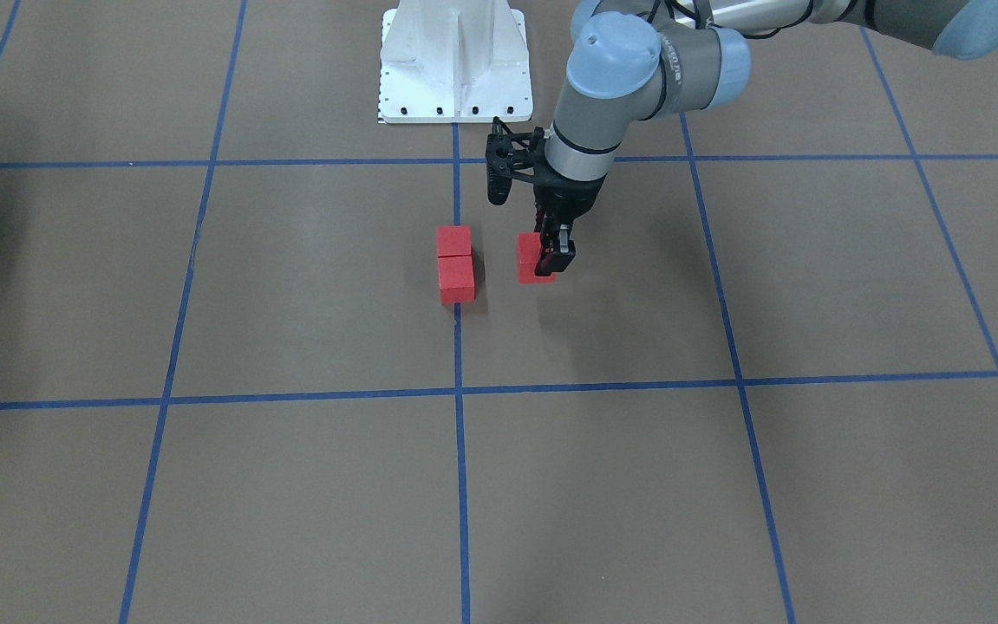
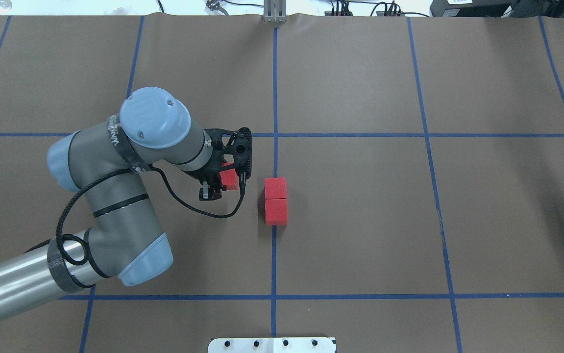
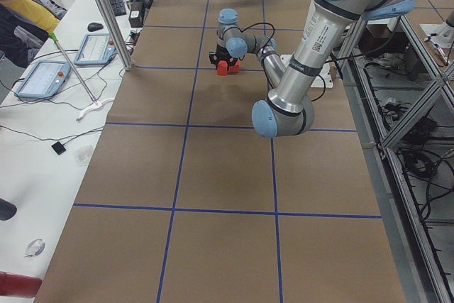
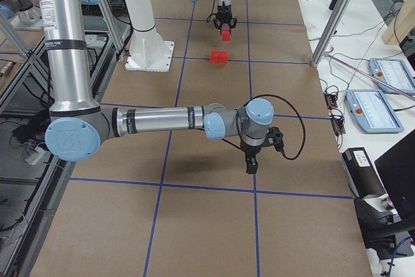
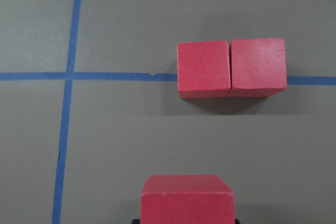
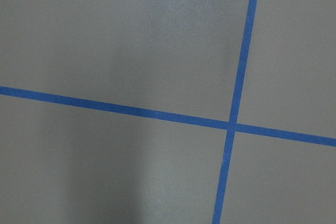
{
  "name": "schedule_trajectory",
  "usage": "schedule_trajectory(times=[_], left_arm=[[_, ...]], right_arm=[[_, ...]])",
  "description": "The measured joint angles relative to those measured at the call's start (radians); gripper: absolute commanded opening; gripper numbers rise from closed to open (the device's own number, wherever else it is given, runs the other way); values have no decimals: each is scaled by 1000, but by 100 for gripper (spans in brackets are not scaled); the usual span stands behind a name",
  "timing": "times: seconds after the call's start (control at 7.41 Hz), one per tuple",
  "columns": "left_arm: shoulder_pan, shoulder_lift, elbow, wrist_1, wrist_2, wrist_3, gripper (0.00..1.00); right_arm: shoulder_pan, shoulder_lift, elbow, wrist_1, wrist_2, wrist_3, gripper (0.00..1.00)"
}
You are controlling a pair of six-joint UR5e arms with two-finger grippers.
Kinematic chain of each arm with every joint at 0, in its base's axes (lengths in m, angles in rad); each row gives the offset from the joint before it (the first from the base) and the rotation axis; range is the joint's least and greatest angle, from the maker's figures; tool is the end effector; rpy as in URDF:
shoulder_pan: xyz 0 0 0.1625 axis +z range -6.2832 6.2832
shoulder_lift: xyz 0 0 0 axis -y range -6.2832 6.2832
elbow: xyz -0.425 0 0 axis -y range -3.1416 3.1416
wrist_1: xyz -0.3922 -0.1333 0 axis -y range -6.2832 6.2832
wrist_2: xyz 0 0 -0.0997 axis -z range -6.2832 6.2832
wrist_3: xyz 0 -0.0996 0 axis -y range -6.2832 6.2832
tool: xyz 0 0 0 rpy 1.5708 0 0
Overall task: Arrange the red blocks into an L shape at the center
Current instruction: 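Carry the cube with the left gripper toward the two-cube column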
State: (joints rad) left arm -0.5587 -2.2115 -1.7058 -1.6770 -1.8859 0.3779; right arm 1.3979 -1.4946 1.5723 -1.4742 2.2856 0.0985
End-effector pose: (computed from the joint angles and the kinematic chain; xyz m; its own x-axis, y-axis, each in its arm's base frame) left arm 0.5143 -0.4423 0.2118 0.0810 0.9915 0.1017 -0.6121 -0.0311 0.7902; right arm -0.0250 -0.5383 0.6126 0.7376 -0.1453 0.6595 0.0974 0.9893 0.1091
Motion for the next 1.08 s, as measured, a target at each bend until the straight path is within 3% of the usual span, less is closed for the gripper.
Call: schedule_trajectory(times=[0.54, 0.67, 1.08], left_arm=[[16, -76, 109, -7, 4, -17, 0], [19, -93, 133, -13, 4, -21, 4], [36, -106, 153, -22, 3, -24, 7]], right_arm=[[4, -1, 0, 0, 1, 1, 100], [5, -1, 0, 0, 1, 1, 99], [6, -1, 0, 0, 1, 1, 99]])
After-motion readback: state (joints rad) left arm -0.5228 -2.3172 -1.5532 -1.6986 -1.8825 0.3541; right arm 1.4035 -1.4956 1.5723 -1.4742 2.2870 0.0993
